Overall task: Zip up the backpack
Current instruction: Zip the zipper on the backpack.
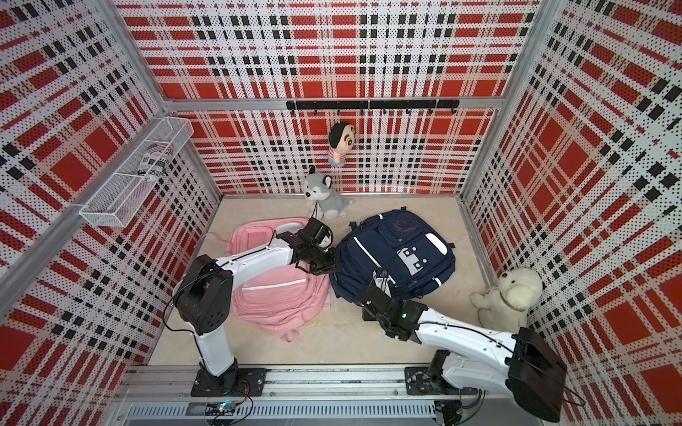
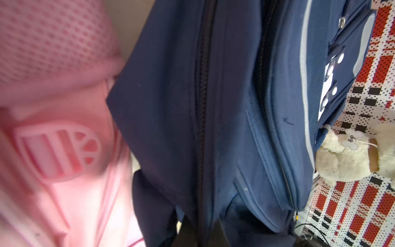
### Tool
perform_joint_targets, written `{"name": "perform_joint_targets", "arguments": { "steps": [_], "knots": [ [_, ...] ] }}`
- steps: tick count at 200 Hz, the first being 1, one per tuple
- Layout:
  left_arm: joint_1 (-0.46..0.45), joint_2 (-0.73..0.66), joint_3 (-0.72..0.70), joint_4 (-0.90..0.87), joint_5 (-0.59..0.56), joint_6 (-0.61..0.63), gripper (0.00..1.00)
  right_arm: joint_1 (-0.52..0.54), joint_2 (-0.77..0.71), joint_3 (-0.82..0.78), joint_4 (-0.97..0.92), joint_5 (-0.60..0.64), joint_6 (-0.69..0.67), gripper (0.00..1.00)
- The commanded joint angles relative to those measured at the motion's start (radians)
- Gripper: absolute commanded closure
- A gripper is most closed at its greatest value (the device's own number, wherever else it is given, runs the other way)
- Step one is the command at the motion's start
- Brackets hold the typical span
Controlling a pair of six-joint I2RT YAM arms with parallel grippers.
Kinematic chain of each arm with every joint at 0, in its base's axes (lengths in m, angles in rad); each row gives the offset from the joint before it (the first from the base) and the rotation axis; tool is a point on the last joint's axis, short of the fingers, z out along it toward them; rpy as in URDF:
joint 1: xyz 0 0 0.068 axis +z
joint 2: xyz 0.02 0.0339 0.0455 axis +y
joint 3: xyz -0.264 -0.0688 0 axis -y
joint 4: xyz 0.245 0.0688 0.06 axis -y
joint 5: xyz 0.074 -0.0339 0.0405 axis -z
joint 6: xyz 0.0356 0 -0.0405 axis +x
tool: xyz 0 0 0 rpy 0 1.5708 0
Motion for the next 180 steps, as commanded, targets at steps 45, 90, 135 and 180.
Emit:
{"name": "perform_joint_targets", "arguments": {
  "steps": [45, 90, 135, 180],
  "knots": [
    [0.207, -0.087, 0.007, -0.01, -0.077, 0.178, 1.0, -0.153, -0.029, -0.055, -0.268, 0.044, 0.071, 1.0],
    [0.223, -0.119, -0.002, -0.012, -0.014, 0.214, 1.0, -0.275, -0.025, -0.01, -0.201, 0.079, 0.014, 1.0],
    [0.252, -0.158, -0.038, -0.013, 0.029, 0.236, 1.0, -0.394, 0.043, 0.025, -0.197, 0.143, -0.063, 1.0],
    [0.292, -0.199, -0.075, -0.011, 0.085, 0.249, 1.0, -0.476, 0.008, 0.024, -0.051, 0.226, -0.186, 1.0]
  ]
}}
